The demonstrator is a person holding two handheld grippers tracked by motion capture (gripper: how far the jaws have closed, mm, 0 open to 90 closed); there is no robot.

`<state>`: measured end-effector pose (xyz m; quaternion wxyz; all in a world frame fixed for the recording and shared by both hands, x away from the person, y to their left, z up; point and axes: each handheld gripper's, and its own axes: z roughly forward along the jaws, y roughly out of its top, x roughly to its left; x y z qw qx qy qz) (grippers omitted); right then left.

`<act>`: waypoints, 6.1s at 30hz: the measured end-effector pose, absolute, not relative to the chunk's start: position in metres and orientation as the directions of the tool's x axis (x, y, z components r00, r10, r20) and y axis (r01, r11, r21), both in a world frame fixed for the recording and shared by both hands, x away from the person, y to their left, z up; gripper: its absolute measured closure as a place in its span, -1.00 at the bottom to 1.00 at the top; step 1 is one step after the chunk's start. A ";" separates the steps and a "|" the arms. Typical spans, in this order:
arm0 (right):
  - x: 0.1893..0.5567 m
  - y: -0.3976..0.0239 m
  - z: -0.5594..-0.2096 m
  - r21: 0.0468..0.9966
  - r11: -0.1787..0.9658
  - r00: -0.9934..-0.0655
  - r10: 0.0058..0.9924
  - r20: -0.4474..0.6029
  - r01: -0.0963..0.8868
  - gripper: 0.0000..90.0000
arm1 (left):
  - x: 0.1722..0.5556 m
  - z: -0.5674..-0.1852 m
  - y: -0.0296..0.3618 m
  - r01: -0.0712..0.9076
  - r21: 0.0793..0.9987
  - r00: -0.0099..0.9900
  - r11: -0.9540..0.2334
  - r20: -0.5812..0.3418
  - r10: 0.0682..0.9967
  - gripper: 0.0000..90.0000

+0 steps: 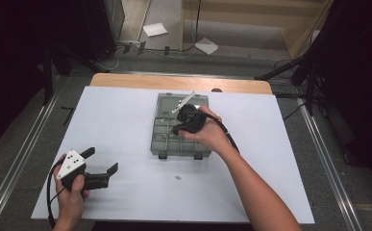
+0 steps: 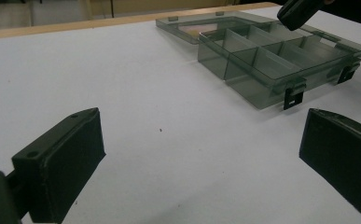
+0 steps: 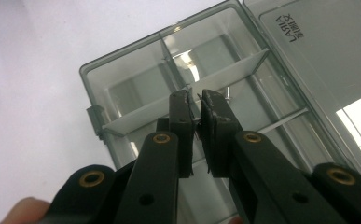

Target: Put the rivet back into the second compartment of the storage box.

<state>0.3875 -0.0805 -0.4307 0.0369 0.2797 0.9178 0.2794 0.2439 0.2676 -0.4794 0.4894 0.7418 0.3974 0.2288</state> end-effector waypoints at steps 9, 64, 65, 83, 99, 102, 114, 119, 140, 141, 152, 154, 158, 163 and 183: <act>0.398 -0.079 -0.436 0.517 0.688 -0.829 0.555 0.077 0.508 0.88 | 0.244 -0.479 0.268 0.367 0.907 0.579 -0.207 -0.049 0.814 -1.00; 0.367 -0.077 -0.436 0.539 0.695 -0.849 0.522 0.076 0.476 -0.92 | 0.244 -0.479 0.268 0.367 0.907 0.580 -0.205 -0.051 0.813 -1.00; 0.367 -0.077 -0.436 0.539 0.695 -0.849 0.522 0.076 0.476 -0.92 | 0.244 -0.479 0.268 0.364 0.908 0.583 -0.208 -0.048 0.811 -1.00; 0.336 -0.082 -0.442 0.555 0.708 -0.871 0.488 0.062 0.436 -0.70 | 0.244 -0.480 0.267 0.360 0.909 0.586 -0.211 -0.044 0.809 -1.00; 0.312 -0.082 -0.442 0.561 0.713 -0.882 0.467 0.069 0.421 -0.40 | 0.244 -0.479 0.266 0.361 0.908 0.586 -0.213 -0.043 0.809 -1.00; 0.308 -0.082 -0.443 0.563 0.713 -0.885 0.459 0.075 0.417 -0.31 | 0.244 -0.479 0.266 0.362 0.907 0.586 -0.213 -0.044 0.809 -1.00; 0.293 -0.081 -0.449 0.551 0.728 -0.895 0.437 0.085 0.408 0.18 | 0.243 -0.479 0.265 0.362 0.908 0.586 -0.212 -0.044 0.809 -1.00; 0.290 -0.082 -0.456 0.546 0.731 -0.896 0.435 0.089 0.409 0.31 | 0.244 -0.480 0.265 0.361 0.909 0.586 -0.209 -0.047 0.809 -1.00; 0.281 -0.079 -0.474 0.483 0.767 -0.903 0.405 0.145 0.422 0.67 | 0.244 -0.480 0.264 0.361 0.908 0.589 -0.212 -0.046 0.807 -1.00; 0.280 -0.079 -0.475 0.478 0.768 -0.901 0.410 0.144 0.426 0.67 | 0.244 -0.480 0.264 0.360 0.909 0.589 -0.212 -0.046 0.807 -1.00; 0.279 -0.077 -0.483 0.444 0.788 -0.901 0.416 0.125 0.426 0.68 | 0.244 -0.480 0.264 0.362 0.907 0.591 -0.215 -0.044 0.806 -1.00; 0.279 -0.076 -0.483 0.443 0.790 -0.901 0.415 0.125 0.425 0.67 | 0.244 -0.480 0.264 0.361 0.907 0.590 -0.215 -0.044 0.806 -1.00; 0.279 -0.074 -0.486 0.433 0.800 -0.905 0.410 0.113 0.416 0.70 | 0.244 -0.480 0.264 0.360 0.908 0.591 -0.216 -0.043 0.806 -1.00; 0.277 -0.073 -0.486 0.427 0.817 -0.915 0.396 0.075 0.388 0.78 | 0.244 -0.480 0.264 0.359 0.909 0.590 -0.214 -0.043 0.806 -1.00; 0.278 -0.075 -0.479 0.454 0.812 -0.923 0.380 0.066 0.367 0.86 | 0.243 -0.480 0.264 0.358 0.907 0.595 -0.223 -0.037 0.803 -1.00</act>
